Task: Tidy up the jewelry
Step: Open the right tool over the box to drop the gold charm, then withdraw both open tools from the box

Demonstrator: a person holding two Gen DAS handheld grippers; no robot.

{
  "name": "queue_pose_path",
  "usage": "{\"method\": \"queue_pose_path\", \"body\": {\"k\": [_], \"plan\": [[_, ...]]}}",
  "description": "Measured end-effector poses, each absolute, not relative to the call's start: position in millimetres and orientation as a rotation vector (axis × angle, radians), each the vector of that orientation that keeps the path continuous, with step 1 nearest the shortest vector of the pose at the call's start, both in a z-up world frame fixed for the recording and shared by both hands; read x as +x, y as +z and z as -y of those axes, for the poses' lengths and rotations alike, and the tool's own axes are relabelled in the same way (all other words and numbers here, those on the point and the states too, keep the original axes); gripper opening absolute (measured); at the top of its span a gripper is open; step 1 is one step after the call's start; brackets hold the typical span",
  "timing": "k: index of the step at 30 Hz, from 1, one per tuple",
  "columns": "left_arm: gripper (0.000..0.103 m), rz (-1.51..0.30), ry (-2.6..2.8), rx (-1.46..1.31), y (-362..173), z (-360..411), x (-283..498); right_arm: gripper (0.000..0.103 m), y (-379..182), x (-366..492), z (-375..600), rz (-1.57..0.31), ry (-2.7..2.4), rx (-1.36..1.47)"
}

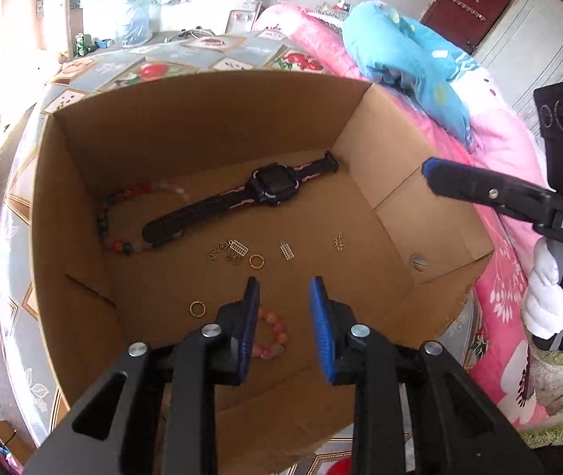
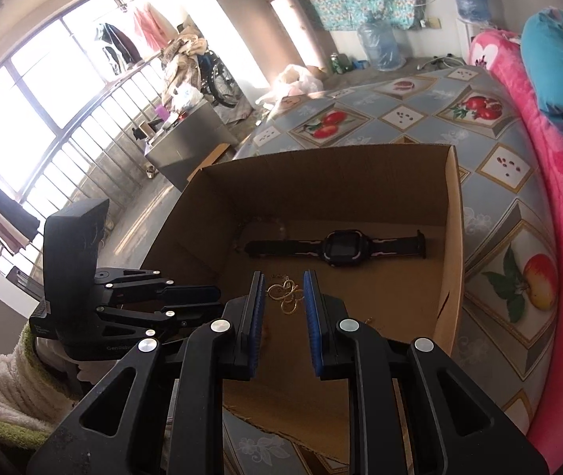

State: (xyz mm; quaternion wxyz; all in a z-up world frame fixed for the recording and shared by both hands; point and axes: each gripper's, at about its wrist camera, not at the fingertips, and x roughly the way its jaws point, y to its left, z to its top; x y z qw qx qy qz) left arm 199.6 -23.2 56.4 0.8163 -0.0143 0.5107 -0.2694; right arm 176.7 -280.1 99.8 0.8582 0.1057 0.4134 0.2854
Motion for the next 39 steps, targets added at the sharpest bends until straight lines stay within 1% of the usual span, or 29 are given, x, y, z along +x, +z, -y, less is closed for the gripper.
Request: {"method": "queue_pose_path", "body": {"k": [2, 4, 7, 10, 12, 14, 19, 22, 25, 26, 27, 28, 30, 31, 35, 39], "plan": [[0.030, -1.021, -0.566, -0.055, 71, 13, 190, 0.018, 96, 182, 271, -0.918, 0.627, 0.195], [0.043, -0.956, -0.536, -0.068, 85, 2, 180, 0.018, 87, 191, 259, -0.986, 0.646, 0.153], [0.051, -0.873, -0.450, -0.069, 101, -17, 166, 0.018, 69, 204, 238, -1.121, 0.657, 0.072], [0.057, -0.827, -0.385, -0.098, 107, -36, 155, 0.018, 52, 214, 221, -1.220, 0.636, -0.026], [0.057, -0.830, -0.359, -0.115, 105, -46, 152, 0.018, 46, 217, 211, -1.254, 0.617, -0.092], [0.057, -0.845, -0.335, -0.118, 99, -54, 151, 0.020, 40, 219, 205, -1.277, 0.591, -0.141], [0.059, -0.864, -0.316, -0.164, 86, -71, 147, 0.020, 33, 218, 205, -1.289, 0.559, -0.154], [0.059, -0.869, -0.319, -0.182, 81, -74, 148, 0.020, 45, 214, 213, -1.248, 0.544, -0.120], [0.061, -0.867, -0.322, -0.202, 77, -77, 147, 0.021, 73, 203, 230, -1.143, 0.523, -0.055], [0.062, -0.868, -0.319, -0.211, 77, -78, 146, 0.023, 86, 197, 239, -1.094, 0.515, -0.025], [0.064, -0.869, -0.314, -0.220, 75, -79, 146, 0.028, 98, 191, 250, -1.043, 0.499, 0.004], [0.066, -0.874, -0.302, -0.223, 73, -80, 146, 0.036, 109, 185, 263, -0.991, 0.473, 0.038], [0.067, -0.899, -0.265, -0.209, 67, -79, 148, 0.046, 122, 175, 294, -0.915, 0.417, 0.130], [0.067, -0.914, -0.255, -0.207, 63, -78, 149, 0.047, 123, 173, 309, -0.898, 0.381, 0.177], [0.067, -0.958, -0.273, -0.241, 51, -75, 152, 0.048, 91, 172, 356, -0.961, 0.294, 0.360], [0.067, -0.993, -0.309, -0.258, 43, -64, 152, 0.047, 52, 173, 355, -1.068, 0.326, 0.440]]}}
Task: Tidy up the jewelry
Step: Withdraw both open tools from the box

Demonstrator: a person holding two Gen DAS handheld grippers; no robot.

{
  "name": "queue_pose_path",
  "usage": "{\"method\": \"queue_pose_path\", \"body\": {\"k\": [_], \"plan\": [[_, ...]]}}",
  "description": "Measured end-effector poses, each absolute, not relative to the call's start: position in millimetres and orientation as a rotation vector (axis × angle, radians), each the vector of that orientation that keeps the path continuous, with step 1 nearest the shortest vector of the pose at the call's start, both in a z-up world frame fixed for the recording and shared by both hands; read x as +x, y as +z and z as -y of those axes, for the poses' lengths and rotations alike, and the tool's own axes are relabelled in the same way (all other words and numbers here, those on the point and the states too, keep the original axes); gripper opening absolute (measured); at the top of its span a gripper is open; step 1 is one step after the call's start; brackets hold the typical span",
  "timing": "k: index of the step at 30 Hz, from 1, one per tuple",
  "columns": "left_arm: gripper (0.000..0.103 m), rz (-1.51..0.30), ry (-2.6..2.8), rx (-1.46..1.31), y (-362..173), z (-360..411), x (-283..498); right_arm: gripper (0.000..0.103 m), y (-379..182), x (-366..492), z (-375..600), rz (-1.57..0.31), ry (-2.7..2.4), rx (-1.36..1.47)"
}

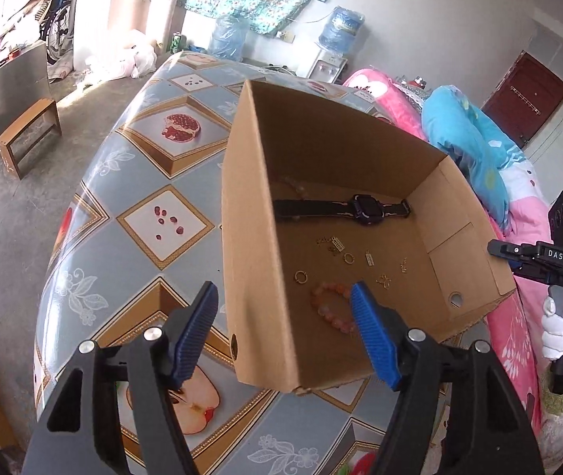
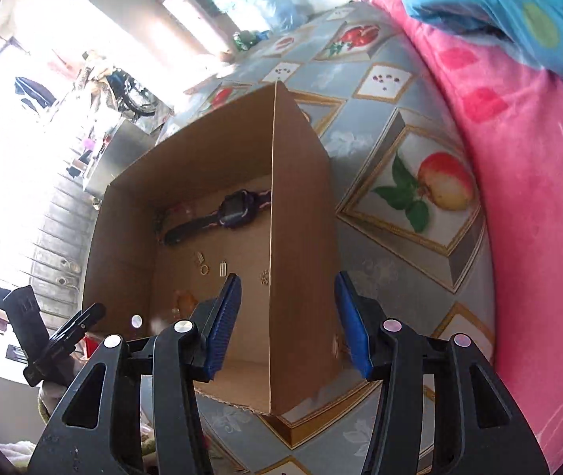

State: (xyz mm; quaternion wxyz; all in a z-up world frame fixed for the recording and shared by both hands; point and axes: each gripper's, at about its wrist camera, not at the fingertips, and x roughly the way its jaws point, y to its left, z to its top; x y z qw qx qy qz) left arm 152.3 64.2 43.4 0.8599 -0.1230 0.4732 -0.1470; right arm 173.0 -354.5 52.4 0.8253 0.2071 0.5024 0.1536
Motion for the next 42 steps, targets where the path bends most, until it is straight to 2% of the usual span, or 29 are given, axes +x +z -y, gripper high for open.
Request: {"method": "queue_pose_path", "body": {"k": [1, 7, 28, 33, 36, 42], "plan": [[0.067, -1.004, -0.303, -0.252, 42, -61, 152, 0.043, 44, 172, 352, -1.088, 0.345, 0.464], [0.070, -0.969, -0.274, -0.186, 48, -42, 142, 0.041, 43, 159, 335, -1.086, 0.316, 0.426], [0.072, -0.965, -0.314, -0.200, 50, -50, 56, 0.042, 28, 76, 332, -1.050, 0.284, 0.471], [0.073, -0.900, -0.279, -0.176, 52, -50, 40, 0.042, 24, 62, 337, -0.983, 0.277, 0.507], [0.073, -0.831, -0.228, -0.127, 60, -50, 21, 0.048, 34, 37, 343, -0.875, 0.187, 0.493], [0.098, -0.692, -0.097, -0.037, 77, -39, -28, 0.061, 45, -30, 336, -0.663, 0.037, 0.393]]}}
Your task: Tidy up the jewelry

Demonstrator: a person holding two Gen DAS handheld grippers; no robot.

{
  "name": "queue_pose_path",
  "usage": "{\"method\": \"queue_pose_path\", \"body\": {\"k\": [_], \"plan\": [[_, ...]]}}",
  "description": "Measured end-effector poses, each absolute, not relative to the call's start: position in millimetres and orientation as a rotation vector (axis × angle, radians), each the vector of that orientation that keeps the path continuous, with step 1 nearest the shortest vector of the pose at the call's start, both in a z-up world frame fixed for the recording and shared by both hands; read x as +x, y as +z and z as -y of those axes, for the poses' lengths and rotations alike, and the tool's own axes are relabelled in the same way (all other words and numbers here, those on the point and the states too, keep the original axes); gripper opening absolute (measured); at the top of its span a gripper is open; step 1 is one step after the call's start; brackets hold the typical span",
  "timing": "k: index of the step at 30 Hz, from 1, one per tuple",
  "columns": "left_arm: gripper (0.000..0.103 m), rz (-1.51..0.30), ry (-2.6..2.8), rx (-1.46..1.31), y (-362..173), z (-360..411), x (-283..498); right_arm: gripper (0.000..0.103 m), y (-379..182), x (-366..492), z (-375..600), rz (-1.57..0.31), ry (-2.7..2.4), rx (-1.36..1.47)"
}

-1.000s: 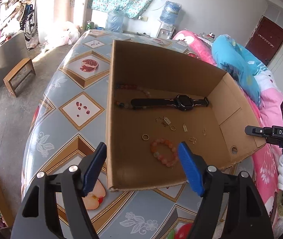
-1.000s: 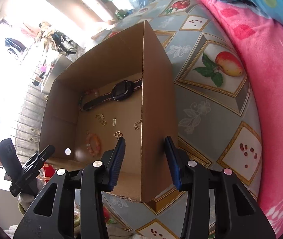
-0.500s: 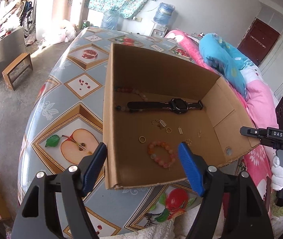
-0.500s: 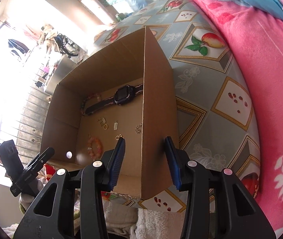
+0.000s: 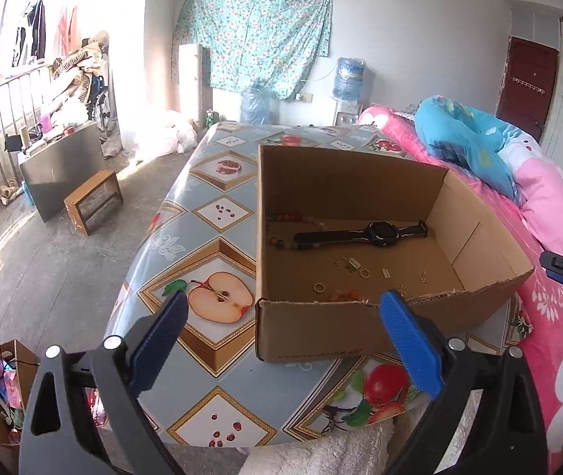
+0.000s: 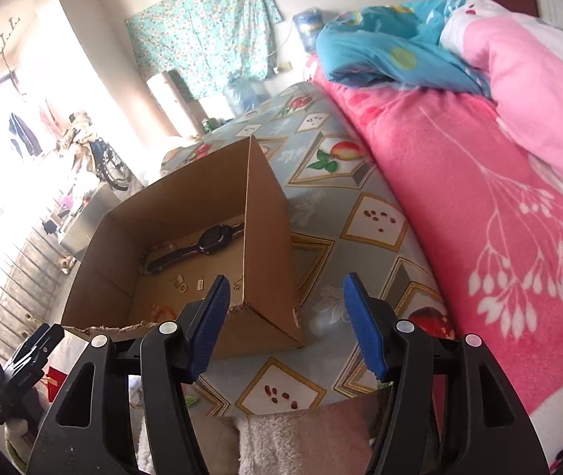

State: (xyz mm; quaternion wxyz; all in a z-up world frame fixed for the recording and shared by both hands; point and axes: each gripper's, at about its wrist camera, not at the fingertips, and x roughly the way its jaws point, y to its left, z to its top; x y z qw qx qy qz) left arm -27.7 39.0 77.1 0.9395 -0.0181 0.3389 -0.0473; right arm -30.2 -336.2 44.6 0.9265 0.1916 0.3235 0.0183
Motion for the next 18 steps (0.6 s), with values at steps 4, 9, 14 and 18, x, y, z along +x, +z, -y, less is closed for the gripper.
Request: {"method": "queue_pose_path", "body": {"k": [4, 9, 14, 18], "plan": [[0.098, -0.687, -0.102, -0.020, 74, -25, -45, 0.078, 40, -53, 304, -0.626, 0.045, 0.282], [0.098, -0.742, -0.094, 0.009, 57, -3, -44, 0.080, 16, -54, 265, -0.698, 0.098, 0.187], [0.098, -0.810, -0.082, 0.021, 42, 9, -37, 0.084, 6, -45, 243, -0.743, 0.092, 0.131], [0.098, -0.861, -0.074, 0.026, 36, 14, -29, 0.084, 2, -36, 239, -0.778, 0.086, 0.123]]}}
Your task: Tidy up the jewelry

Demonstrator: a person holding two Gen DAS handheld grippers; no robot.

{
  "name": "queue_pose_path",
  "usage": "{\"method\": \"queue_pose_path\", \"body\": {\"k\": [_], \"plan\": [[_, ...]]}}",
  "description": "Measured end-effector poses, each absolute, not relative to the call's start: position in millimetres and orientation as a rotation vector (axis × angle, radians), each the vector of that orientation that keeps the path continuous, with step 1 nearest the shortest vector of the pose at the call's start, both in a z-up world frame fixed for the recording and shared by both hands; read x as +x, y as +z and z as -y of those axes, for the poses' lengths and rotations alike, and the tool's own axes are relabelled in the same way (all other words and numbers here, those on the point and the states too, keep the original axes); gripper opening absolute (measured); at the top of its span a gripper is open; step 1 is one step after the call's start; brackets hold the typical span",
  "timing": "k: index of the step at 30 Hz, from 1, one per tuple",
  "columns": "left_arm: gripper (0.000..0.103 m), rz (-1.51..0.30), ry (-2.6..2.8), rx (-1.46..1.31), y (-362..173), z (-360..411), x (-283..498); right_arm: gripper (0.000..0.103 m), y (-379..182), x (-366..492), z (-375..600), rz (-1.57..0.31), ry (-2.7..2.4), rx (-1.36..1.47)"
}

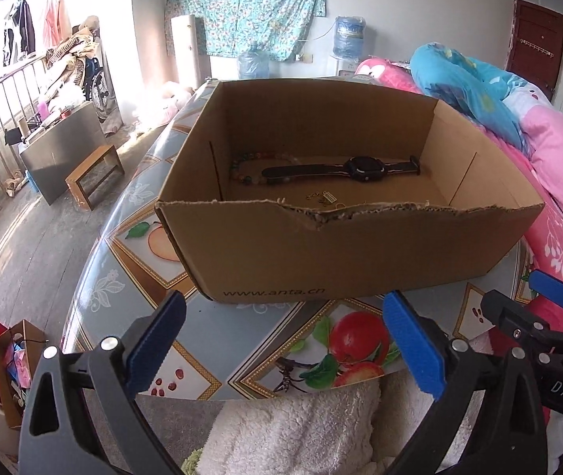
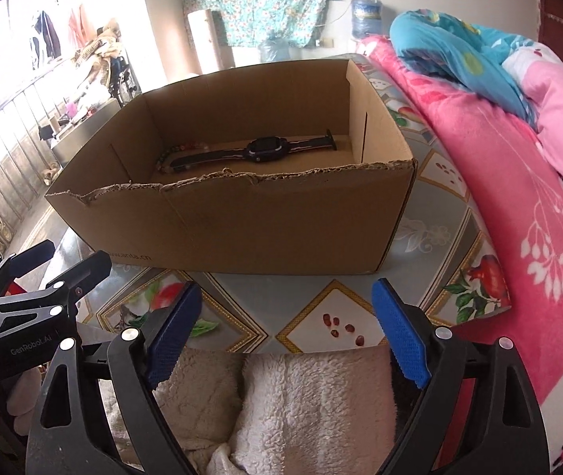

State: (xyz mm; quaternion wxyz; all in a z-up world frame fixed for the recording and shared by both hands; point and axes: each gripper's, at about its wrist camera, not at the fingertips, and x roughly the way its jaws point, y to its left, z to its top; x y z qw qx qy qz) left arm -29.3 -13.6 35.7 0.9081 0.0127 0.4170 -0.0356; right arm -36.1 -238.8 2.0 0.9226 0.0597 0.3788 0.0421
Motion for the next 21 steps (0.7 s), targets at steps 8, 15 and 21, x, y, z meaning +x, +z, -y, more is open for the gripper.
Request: {"method": "queue_pose_path", "body": {"k": [8, 15, 21], "plan": [[0.098, -0.928, -0.056, 0.011, 30, 15, -18, 0.084, -3, -22, 236, -0.820, 0.096, 0.138], [0.097, -0.932, -0.053, 0.004, 31, 17, -13, 0.084, -5, -18, 232, -0.836, 0.084, 0.137], [0.097, -0.934, -0.053, 0.006, 30, 19, -13, 0.084, -3, -18, 232, -0.835, 0.082, 0.141]]}}
